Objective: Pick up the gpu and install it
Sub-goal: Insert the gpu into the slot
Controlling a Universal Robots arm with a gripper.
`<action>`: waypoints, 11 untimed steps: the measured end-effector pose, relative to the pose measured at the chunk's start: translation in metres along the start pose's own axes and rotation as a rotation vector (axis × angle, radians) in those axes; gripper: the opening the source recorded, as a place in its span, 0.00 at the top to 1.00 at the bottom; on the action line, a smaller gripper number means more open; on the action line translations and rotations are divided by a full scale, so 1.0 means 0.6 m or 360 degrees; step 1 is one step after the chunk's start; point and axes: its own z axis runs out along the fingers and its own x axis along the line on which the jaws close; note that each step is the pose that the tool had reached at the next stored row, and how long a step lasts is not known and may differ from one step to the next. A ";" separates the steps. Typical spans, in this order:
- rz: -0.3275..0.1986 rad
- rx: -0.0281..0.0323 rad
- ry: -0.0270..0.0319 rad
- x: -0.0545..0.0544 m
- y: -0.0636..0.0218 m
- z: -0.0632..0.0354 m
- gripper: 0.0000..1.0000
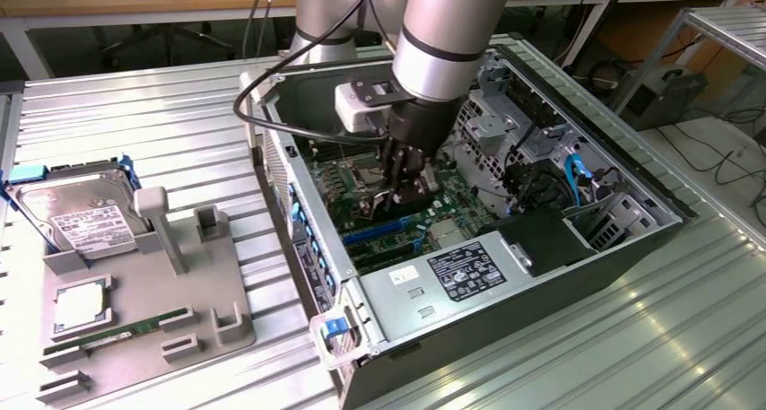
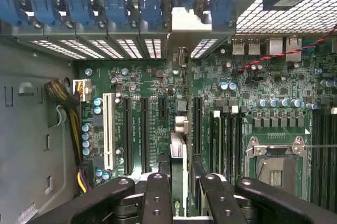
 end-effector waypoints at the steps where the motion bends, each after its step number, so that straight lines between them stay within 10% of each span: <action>1: 0.0000 -0.00010 0.00000 0.000 0.001 0.002 0.74; 11: -0.0003 -0.00215 0.00003 0.000 0.001 0.022 0.74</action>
